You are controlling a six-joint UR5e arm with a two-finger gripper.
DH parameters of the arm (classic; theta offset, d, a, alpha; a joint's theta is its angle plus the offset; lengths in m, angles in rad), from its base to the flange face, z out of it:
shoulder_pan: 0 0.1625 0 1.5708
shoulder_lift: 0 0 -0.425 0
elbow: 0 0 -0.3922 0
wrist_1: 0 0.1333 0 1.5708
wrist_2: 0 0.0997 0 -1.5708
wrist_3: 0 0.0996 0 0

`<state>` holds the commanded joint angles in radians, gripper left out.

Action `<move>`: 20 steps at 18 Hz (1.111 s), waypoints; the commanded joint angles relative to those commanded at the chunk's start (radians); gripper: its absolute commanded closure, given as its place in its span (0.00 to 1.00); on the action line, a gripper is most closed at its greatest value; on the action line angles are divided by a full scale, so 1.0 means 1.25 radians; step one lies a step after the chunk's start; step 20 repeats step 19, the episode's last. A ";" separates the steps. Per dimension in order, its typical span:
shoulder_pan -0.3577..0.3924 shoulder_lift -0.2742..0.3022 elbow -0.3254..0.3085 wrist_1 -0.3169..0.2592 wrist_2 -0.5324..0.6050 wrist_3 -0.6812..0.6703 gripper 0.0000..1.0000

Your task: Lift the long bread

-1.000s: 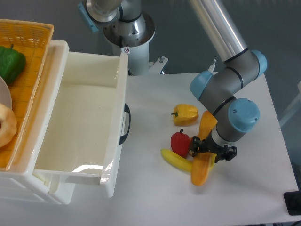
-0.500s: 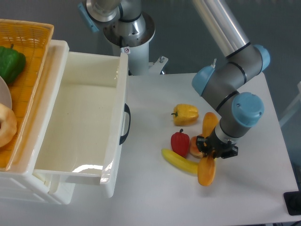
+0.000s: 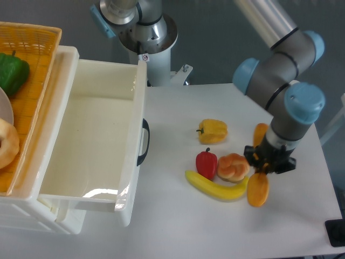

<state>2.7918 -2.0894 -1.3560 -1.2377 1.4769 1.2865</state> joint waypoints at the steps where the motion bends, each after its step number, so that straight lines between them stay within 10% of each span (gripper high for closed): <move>1: 0.001 0.007 0.001 -0.010 0.040 0.021 1.00; 4: 0.004 0.018 0.006 -0.020 0.106 0.031 1.00; 10: 0.000 0.015 0.064 -0.182 0.167 0.052 1.00; 20: -0.007 0.017 0.066 -0.179 0.159 0.086 1.00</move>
